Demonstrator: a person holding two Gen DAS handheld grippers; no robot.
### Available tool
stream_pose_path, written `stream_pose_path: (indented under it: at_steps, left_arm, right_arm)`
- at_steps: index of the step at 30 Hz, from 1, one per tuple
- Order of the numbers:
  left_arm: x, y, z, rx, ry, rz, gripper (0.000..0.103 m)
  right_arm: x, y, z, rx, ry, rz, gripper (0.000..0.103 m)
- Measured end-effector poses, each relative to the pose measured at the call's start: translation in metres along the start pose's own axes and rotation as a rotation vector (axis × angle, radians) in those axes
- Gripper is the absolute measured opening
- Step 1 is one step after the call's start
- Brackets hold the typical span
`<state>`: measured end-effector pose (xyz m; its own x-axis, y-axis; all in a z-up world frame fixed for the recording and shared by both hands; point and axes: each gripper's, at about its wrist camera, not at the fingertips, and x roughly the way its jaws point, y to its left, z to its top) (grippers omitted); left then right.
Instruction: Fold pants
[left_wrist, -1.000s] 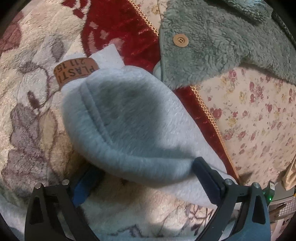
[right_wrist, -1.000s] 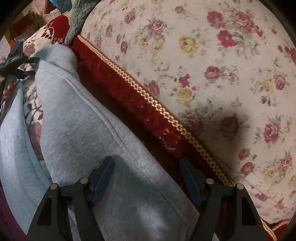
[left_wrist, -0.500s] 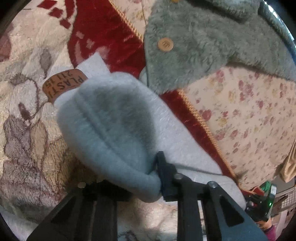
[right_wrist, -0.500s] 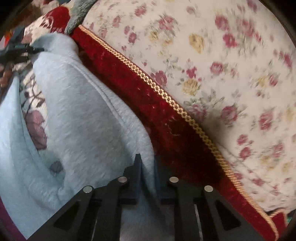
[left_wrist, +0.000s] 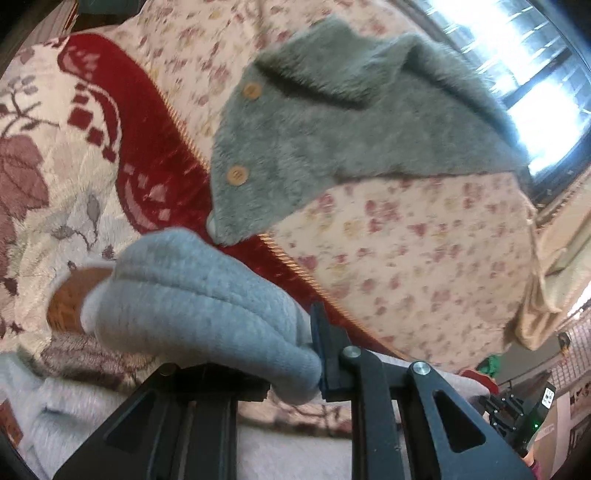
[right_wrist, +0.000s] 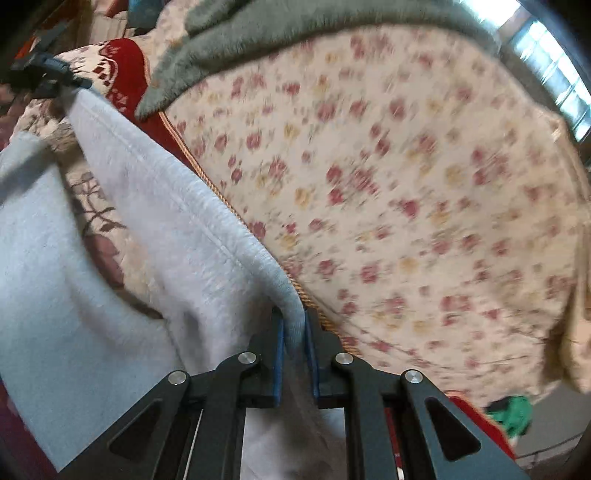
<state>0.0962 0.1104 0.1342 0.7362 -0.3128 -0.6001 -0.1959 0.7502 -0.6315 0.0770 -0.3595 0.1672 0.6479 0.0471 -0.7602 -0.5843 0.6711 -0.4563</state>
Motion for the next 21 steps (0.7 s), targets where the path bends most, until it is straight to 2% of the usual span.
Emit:
stream_pose_path:
  at_steps: [4,8,12,14,15,17,19,21]
  left_arm:
    - [-0.044,-0.005,-0.014,0.025,-0.027,-0.061,0.018]
    - [-0.092,0.007,-0.042,0.049,-0.045,-0.101,0.018]
    - [-0.113,0.035,-0.089,0.040,0.005,-0.038,0.018]
    - [-0.109,0.055,-0.111,0.026,0.041,0.019,0.018]
    - [-0.105,0.066,-0.122,0.006,0.065,0.036,0.018]
    - [-0.099,0.087,-0.142,-0.046,0.094,0.053,0.018]
    - [-0.096,0.096,-0.156,-0.044,0.088,0.090,0.018]
    - [-0.096,0.103,-0.165,-0.065,0.076,0.079,0.019]
  right_arm:
    - [-0.046,0.012,-0.019,0.019,-0.023,0.002,0.010]
    - [-0.093,0.036,-0.050,0.037,-0.050,0.043,0.010]
    - [-0.116,0.079,-0.088,0.034,-0.036,0.129,0.010]
    - [-0.116,0.099,-0.105,0.058,-0.025,0.174,0.010]
    - [-0.110,0.112,-0.117,0.083,-0.007,0.212,0.010]
    - [-0.099,0.130,-0.132,0.105,0.022,0.234,0.010]
    - [-0.083,0.144,-0.147,0.152,0.059,0.266,0.010]
    - [-0.073,0.157,-0.159,0.167,0.079,0.257,0.010]
